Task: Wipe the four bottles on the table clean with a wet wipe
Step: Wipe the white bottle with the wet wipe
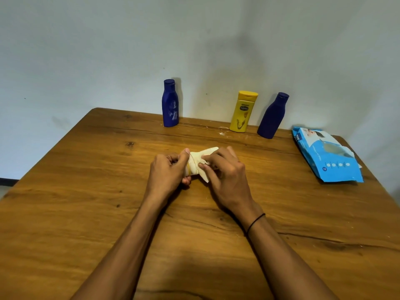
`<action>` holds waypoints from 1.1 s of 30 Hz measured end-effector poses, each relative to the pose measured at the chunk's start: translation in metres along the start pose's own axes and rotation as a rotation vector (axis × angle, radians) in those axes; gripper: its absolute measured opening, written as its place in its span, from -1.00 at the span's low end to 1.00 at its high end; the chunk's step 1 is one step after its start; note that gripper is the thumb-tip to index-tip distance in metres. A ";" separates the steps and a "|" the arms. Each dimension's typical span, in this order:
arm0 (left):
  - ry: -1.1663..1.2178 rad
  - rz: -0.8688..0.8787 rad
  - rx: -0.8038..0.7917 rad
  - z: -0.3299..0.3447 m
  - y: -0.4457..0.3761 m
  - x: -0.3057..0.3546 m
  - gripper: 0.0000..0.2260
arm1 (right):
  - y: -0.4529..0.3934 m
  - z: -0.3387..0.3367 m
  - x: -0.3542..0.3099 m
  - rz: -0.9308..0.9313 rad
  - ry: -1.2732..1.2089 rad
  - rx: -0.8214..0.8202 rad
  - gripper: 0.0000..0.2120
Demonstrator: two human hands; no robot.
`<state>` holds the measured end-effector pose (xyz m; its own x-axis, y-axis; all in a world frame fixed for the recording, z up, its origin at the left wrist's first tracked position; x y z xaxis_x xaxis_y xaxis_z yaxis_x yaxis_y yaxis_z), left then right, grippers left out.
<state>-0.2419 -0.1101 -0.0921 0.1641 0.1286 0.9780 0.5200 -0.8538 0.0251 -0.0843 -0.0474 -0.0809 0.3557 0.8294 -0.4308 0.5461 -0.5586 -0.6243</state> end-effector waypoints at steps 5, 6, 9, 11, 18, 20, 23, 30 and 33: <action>-0.017 0.045 -0.050 0.008 0.003 0.000 -0.63 | -0.002 0.002 -0.012 0.026 -0.017 0.004 -0.90; -0.025 0.048 -0.058 0.008 0.004 0.001 -0.64 | -0.003 0.003 -0.011 0.058 0.024 0.012 -0.90; -0.037 0.045 -0.045 0.008 0.007 0.004 -0.68 | -0.005 0.000 0.004 0.252 0.084 0.098 -0.88; -0.053 0.054 -0.035 0.009 0.009 0.007 -0.70 | -0.004 -0.004 0.014 0.327 0.127 0.141 -0.90; -0.169 0.165 -0.047 0.010 0.015 0.014 -0.74 | -0.004 -0.004 0.012 0.270 0.067 0.130 -0.90; -0.172 0.184 -0.053 0.011 0.016 0.015 -0.73 | -0.004 -0.001 0.003 0.176 0.009 0.068 -0.89; -0.163 0.202 -0.034 0.009 0.014 0.014 -0.68 | -0.003 0.001 -0.007 0.085 0.007 0.005 -0.89; -0.156 0.150 -0.031 0.002 0.007 0.007 -0.65 | 0.001 0.002 -0.005 -0.018 -0.006 -0.061 -0.73; -0.105 0.128 -0.068 0.002 0.006 0.006 -0.69 | -0.001 0.003 -0.003 0.021 0.001 -0.004 -0.80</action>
<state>-0.2358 -0.1138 -0.0867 0.3136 0.0656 0.9473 0.4324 -0.8980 -0.0810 -0.0878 -0.0498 -0.0809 0.3680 0.8174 -0.4431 0.5417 -0.5758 -0.6124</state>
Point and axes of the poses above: each hand's wrist, its own y-axis away from the middle knuckle, its own z-axis out of the palm, x = y × z, the point moved 3 cm from there along -y, towards the middle knuckle, and after that the axes turned 3 degrees about -x, right-handed, at the moved point
